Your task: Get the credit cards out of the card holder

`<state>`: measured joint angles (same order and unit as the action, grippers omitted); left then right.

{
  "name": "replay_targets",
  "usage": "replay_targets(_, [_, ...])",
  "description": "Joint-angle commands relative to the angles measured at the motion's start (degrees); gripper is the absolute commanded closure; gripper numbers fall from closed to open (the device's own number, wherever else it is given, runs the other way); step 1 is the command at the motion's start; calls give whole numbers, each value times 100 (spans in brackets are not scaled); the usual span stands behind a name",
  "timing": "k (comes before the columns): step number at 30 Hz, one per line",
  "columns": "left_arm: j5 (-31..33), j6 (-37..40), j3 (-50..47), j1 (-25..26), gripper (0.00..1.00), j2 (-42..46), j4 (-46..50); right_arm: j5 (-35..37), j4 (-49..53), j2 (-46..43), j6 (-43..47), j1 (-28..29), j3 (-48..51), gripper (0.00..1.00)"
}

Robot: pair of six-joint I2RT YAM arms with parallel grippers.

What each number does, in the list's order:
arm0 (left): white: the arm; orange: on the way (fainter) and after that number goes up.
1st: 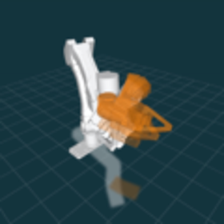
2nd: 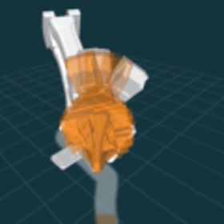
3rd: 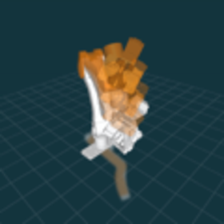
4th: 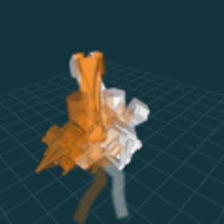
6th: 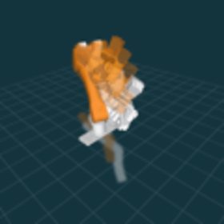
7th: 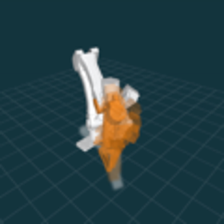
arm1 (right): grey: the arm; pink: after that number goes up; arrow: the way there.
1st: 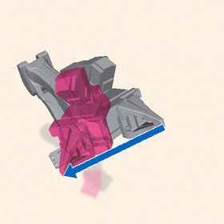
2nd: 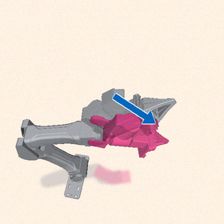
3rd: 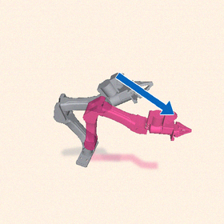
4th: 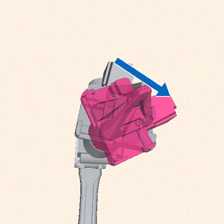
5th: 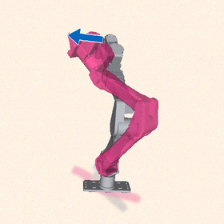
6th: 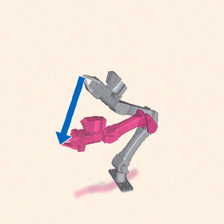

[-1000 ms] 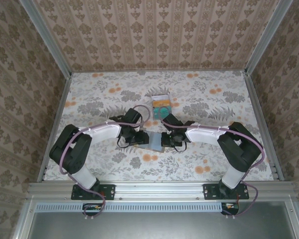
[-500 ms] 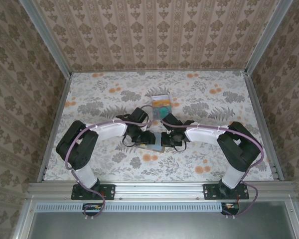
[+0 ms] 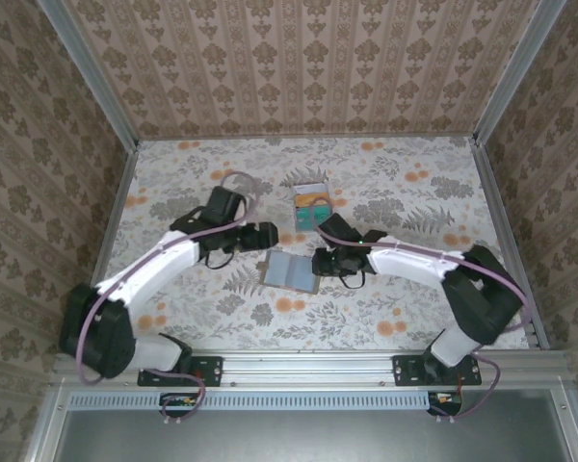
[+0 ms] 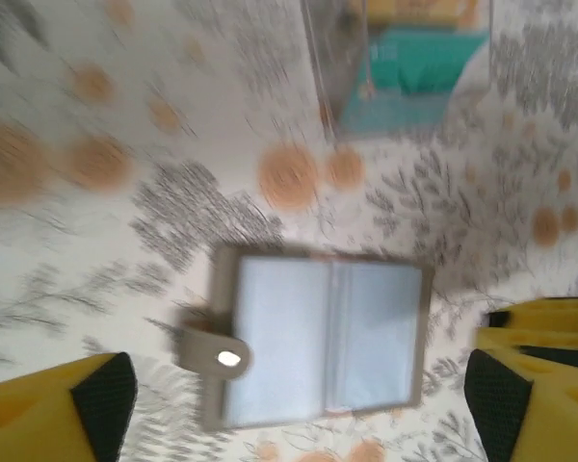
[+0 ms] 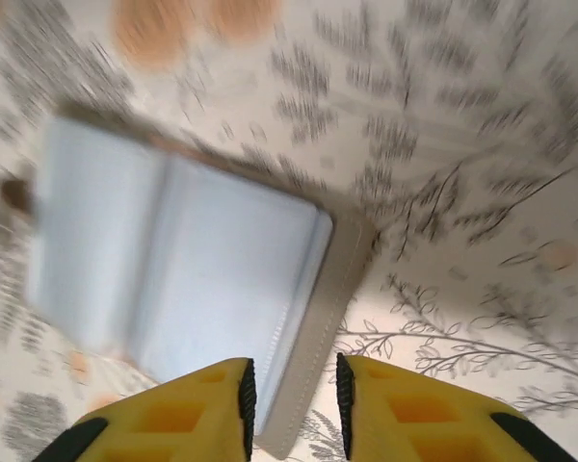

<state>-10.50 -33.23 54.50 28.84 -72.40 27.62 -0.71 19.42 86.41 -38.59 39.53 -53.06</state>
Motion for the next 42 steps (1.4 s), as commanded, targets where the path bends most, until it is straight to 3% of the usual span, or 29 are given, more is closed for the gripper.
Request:
replay_targets(1, [1123, 6, -176, -230, 0, 681, 226, 793, -26, -895, 326, -167, 230, 63])
replay_targets(3, [1727, 82, -272, -498, 0, 1038, 188, 1059, -145, -1392, 511, -331, 437, 58])
replay_targets(10, [3548, 563, -653, -754, 0, 1331, -172, 1940, -288, -2710, 1104, -1086, 1087, 25])
replay_targets(13, [4353, 909, -815, -844, 0, 1151, -390, 2740, -492, -3088, 1383, -1260, 1344, 4])
replay_targets(18, [5267, 1578, -1069, -1275, 0, 470, -1205, 3635, -1849, -3263, 2544, -1622, 2043, 0])
replay_targets(21, [4334, 1922, -1225, -1824, 0, 60, -1872, 3671, -2623, -2967, 2962, -2043, 2302, 1])
replay_targets(30, [3028, 2668, -2058, -2815, 0, -1187, -5114, 3244, -4106, -895, 2925, -3436, 2336, 0])
replay_targets(32, [2721, 2846, -1930, -2870, 0, -1383, -5268, 3252, -4542, -582, 2937, -3524, 2227, 0])
replay_targets(34, [2367, 2961, -1777, -2894, 0, -1526, -5136, 2770, -5095, -283, 2909, -3687, 2214, 0])
replay_targets(35, [2352, 2994, -1707, -2885, 0, -1602, -5091, 2369, -5045, -138, 2967, -3777, 2122, 0])
replay_targets(37, [2155, 3076, -1708, -2882, 0, -1614, -5102, 2388, -4822, 56, 3077, -3703, 1881, 0])
replay_targets(39, [1699, 3286, -2012, -2861, 0, -1505, -5595, 2045, -5134, -17, 3211, -3706, 2072, 0])
replay_targets(42, [1494, 3392, -2459, -2831, 0, -1361, -6268, 1606, -6389, -158, 3406, -3707, 2822, 0])
